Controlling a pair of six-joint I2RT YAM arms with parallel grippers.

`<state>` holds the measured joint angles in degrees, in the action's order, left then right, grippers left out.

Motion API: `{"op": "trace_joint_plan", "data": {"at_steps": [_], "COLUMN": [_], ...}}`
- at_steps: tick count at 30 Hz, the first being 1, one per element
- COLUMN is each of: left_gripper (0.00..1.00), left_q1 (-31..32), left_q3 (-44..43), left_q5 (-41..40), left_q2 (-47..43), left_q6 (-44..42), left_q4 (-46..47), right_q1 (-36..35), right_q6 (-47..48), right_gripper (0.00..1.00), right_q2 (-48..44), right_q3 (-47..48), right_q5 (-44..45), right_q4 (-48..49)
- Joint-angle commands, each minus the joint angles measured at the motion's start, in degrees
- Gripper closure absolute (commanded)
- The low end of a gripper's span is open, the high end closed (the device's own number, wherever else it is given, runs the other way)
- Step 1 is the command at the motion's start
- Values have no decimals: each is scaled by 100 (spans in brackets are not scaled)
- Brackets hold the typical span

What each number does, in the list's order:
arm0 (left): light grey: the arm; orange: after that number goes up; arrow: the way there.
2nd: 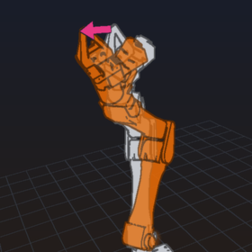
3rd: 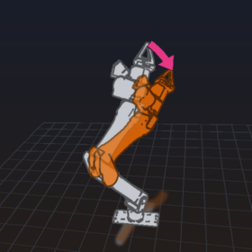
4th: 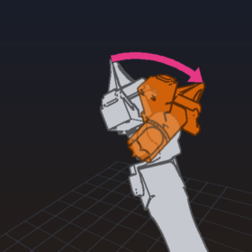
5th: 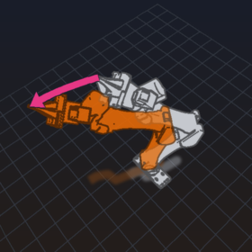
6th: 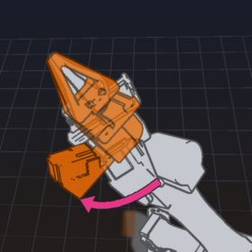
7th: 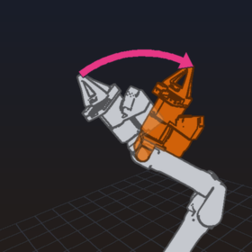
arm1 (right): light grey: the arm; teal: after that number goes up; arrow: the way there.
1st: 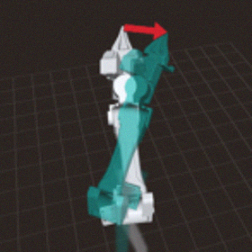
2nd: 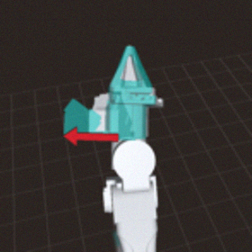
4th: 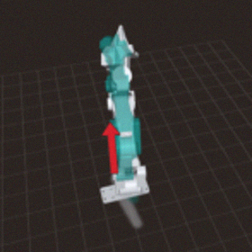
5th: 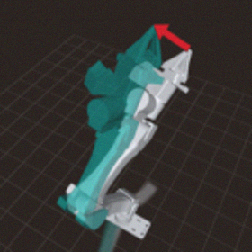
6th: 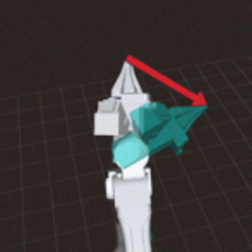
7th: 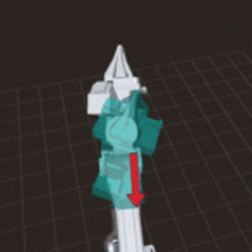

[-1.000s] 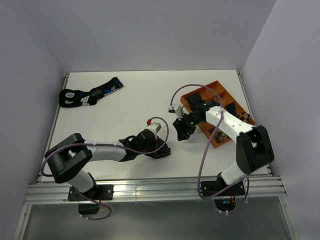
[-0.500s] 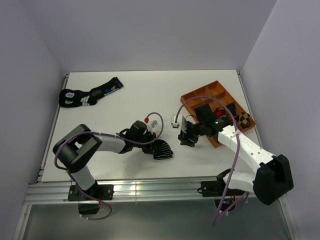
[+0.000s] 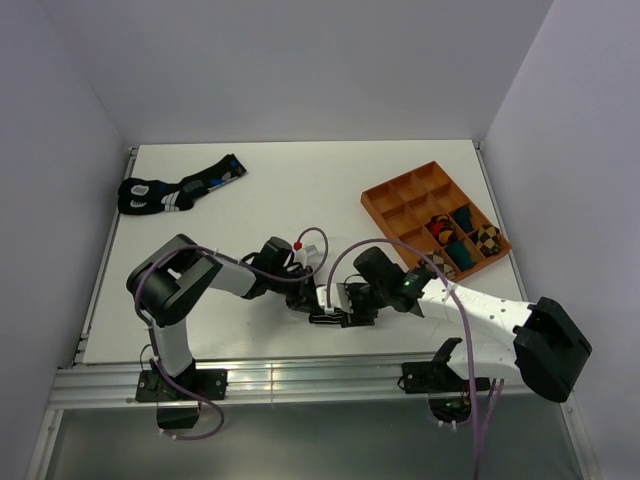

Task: Roll the socks
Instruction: Roll the sock at the center of the board.

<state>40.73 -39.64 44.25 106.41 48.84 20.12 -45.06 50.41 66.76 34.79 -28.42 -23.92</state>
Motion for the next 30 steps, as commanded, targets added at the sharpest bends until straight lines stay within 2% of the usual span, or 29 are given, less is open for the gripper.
{"op": "trace_joint_plan", "data": {"at_steps": [1, 13, 20, 23, 27, 30], "left_gripper": [100, 100, 100, 100, 100, 97], "left_q1": [-4, -48, -48, -65, -65, -65], "left_q3": [185, 35, -9, -9, 61, 210], "left_q5": [-347, -250, -180, -154, -101, -144], "left_q2": [293, 213, 205, 178, 91, -41], "left_q6": [-349, -384, -428, -445, -402, -296], "left_q4": [-1177, -1423, -1449, -1450, -1318, -1177], "right_q1": [-301, -1259, -1743, -1831, -1822, -1805], "right_q6": [4, -488, -760, -857, -981, -1042], "right_gripper": [41, 48, 51, 57, 71, 76], "right_q2": [143, 487, 1084, 1295, 1550, 1585], "right_q3": [-130, -51, 99, 221, 318, 388], "right_q5": [355, 1277, 1813, 1937, 2192, 2097], "right_q4": [713, 1003, 1161, 1144, 1249, 1084]}}
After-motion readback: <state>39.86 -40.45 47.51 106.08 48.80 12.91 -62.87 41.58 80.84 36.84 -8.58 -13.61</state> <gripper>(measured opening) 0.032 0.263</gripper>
